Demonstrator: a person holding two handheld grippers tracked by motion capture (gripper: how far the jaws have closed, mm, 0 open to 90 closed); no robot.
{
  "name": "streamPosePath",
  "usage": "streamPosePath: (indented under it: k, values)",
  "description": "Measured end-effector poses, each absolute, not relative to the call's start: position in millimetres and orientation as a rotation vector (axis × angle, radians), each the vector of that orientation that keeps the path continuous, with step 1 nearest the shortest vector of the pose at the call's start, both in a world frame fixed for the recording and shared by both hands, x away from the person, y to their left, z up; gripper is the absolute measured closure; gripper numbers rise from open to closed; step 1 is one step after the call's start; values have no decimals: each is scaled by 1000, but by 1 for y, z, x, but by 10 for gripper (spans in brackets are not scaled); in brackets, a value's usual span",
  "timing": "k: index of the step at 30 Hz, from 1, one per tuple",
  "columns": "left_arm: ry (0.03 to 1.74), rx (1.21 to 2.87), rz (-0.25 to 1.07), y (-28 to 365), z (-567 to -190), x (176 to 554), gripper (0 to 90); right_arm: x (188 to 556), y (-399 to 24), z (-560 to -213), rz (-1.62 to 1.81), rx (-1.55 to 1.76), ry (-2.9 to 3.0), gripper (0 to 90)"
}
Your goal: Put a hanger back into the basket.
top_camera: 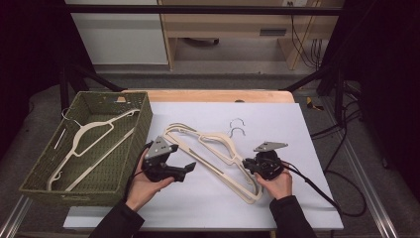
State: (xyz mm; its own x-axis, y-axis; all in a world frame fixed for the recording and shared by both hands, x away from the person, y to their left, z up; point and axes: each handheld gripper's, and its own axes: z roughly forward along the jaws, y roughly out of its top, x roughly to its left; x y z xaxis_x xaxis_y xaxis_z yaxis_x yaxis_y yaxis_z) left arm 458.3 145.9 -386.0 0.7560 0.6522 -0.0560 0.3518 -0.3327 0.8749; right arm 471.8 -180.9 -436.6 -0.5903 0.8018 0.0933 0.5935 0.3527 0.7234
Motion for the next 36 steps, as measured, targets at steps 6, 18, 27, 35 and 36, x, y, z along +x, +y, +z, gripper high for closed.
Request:
streamPosePath:
  k: [6,18,27,35,36]
  values:
    - [755,1990,369,117,-387,491,138,466,-182,-429,1124,1217,2334,817]
    - [733,2076,402,99,-403,545,147,459,-181,-427,1158,1180,2353,823]
    - [701,2143,467,91,-412,566,194,458,-181,-426,1175,1183,2353,827]
    - [648,2170,498,83,-425,572,341,457,-182,-425,1185,1167,2367,830]
    - [641,2168,505,82,-425,572,377,457,-182,-425,1187,1166,2369,830]
